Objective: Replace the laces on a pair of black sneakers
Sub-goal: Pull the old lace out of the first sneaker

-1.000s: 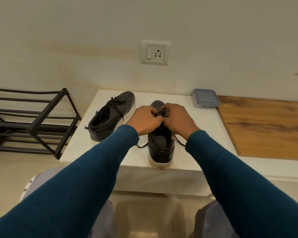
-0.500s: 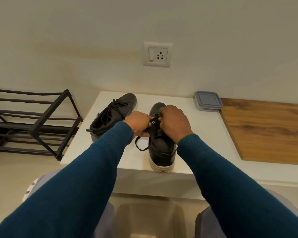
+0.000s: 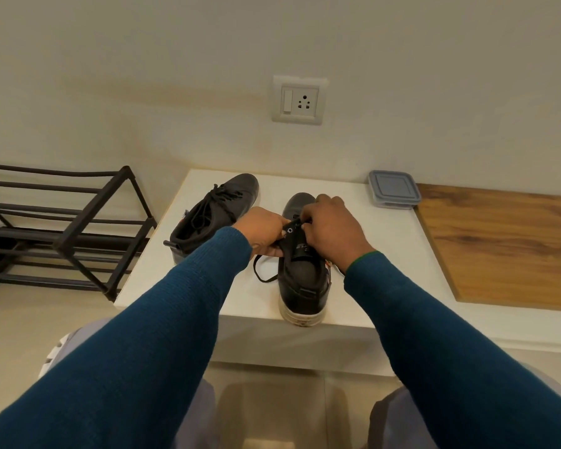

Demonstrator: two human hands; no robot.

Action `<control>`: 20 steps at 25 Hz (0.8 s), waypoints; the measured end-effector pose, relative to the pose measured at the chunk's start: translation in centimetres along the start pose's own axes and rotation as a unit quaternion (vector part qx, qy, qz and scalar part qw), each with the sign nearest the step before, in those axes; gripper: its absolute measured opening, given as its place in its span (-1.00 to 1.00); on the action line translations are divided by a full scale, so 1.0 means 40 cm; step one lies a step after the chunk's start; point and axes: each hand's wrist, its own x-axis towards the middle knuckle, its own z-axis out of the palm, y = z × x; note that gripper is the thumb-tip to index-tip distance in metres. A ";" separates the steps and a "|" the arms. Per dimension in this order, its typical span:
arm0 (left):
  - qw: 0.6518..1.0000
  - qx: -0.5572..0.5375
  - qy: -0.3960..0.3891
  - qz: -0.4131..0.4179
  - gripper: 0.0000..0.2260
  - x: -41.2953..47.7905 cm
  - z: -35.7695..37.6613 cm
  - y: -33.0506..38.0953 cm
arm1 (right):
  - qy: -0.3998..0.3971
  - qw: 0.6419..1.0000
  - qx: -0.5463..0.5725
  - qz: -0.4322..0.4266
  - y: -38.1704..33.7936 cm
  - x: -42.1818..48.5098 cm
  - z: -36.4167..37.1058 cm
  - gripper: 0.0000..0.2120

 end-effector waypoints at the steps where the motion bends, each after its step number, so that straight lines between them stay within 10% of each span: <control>1: 1.000 0.004 0.001 0.003 -0.71 0.001 -0.001 -0.001 | 0.012 0.999 0.031 -0.003 -0.004 0.000 0.000 -0.85; 3: 1.000 -0.012 0.003 0.004 -0.70 0.001 -0.003 -0.005 | 0.096 0.963 0.238 0.085 -0.006 0.005 -0.011 -0.91; 6: 1.000 -0.009 0.001 0.003 -0.71 0.005 -0.006 -0.009 | 0.217 0.752 0.548 0.296 0.020 0.017 -0.046 -0.89; 10: 1.000 0.001 -0.004 0.009 -0.70 0.009 -0.007 -0.010 | 0.115 0.957 0.231 0.132 0.030 0.003 -0.033 -0.58; 13: 0.999 -0.027 0.025 0.011 -0.75 0.016 -0.002 -0.017 | 0.030 1.000 -0.007 0.005 -0.011 -0.004 -0.003 -0.74; 17: 0.997 -0.052 0.049 0.013 -0.74 0.019 0.001 -0.020 | 0.101 0.985 0.136 0.045 -0.018 0.006 -0.013 -0.90; 20: 0.998 -0.040 0.044 0.014 -0.74 0.019 -0.003 -0.023 | 0.311 0.795 0.471 0.223 0.002 0.018 -0.058 -0.90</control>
